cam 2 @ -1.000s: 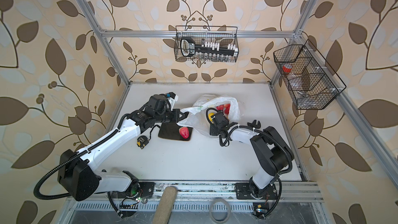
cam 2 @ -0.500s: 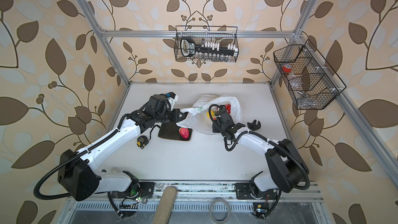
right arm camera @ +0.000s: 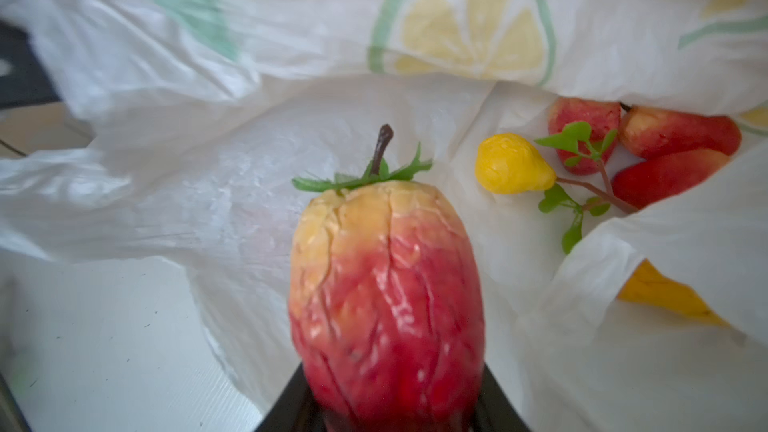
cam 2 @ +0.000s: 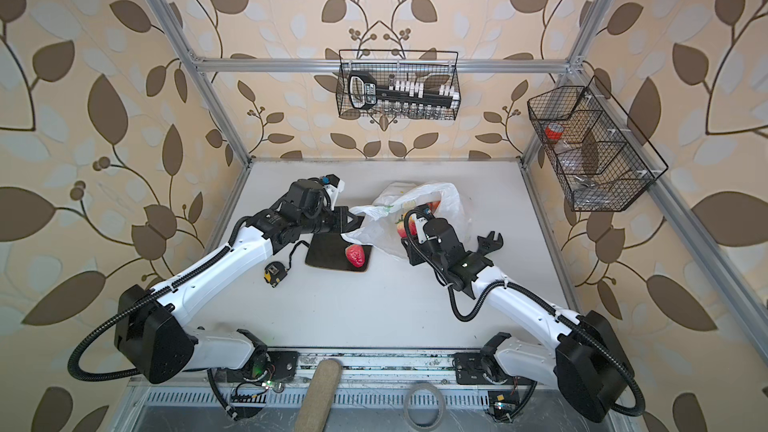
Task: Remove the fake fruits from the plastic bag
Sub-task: 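Carry the red fruit over the black mat with the right gripper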
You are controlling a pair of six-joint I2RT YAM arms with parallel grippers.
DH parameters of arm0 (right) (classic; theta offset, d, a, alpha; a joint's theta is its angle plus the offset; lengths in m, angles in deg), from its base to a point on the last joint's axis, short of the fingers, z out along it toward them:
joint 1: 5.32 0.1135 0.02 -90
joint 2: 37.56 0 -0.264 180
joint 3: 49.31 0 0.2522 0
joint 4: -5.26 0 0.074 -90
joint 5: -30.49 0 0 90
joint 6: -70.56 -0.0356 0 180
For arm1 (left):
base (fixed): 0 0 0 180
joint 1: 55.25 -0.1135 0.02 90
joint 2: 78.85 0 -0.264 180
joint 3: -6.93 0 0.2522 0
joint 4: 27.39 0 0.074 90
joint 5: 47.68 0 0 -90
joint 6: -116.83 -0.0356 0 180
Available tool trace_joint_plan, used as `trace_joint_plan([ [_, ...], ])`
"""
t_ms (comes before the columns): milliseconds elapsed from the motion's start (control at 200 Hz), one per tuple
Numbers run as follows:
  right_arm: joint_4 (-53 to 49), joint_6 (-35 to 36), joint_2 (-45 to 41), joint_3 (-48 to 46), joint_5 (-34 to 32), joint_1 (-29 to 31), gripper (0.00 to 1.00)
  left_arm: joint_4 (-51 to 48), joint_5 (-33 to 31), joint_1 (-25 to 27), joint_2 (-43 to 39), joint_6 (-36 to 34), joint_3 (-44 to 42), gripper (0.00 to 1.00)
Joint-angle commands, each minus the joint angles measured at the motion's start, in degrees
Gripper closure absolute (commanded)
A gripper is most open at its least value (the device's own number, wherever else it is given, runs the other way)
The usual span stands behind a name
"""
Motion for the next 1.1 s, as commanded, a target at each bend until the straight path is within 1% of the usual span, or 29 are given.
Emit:
trace_joint_plan([
  [0, 3.2, 5.19, -2.87, -0.94, 3.28, 1.1, 0.72, 1.88, -1.85, -0.05, 1.76, -2.64, 4.94, 1.0],
  [95, 3.29, 8.11, -4.44, -0.77, 4.83, 3.12, 0.72, 2.2, -0.93, -0.93, 3.69, -2.92, 7.7, 1.0],
  [160, 2.69, 9.87, -5.16, -0.52, 4.9, 4.63, 0.72, 2.13, -0.02, -1.22, 7.18, -3.42, 9.91, 1.0],
  [285, 0.36, 12.24, -4.99, 0.38, 3.77, 11.11, 0.72, 2.12, 1.05, -2.38, 10.01, -3.71, 12.9, 1.0],
  [376, 1.4, 12.33, -3.51, -0.28, 2.68, 15.15, 0.72, 3.22, 1.16, -3.71, 11.05, -3.11, 13.84, 1.0],
  [521, 5.32, 11.2, 3.78, 0.59, 2.31, 20.22, 0.72, 2.93, 1.74, -5.09, 12.96, -2.74, 16.35, 1.0],
  [621, 7.27, 9.2, 10.14, 3.43, 2.34, 20.67, 0.72, 2.44, 2.35, -5.11, 13.29, -3.18, 17.6, 1.0],
  [796, 10.37, 6.16, 21.12, 9.23, -1.07, 21.74, 0.72, 2.99, 3.44, -5.11, 12.37, -2.91, 16.47, 1.0],
  [971, 8.46, 1.93, 31.35, 18.28, -2.95, 23.75, 0.72, 3.29, 3.77, -5.11, 10.97, -1.95, 14.78, 1.0],
  [1097, 5.75, -1.06, 37.72, 24.2, -5.82, 24.22, 0.71, 2.85, 3.26, -5.11, 9.77, -2.27, 14.3, 1.0],
])
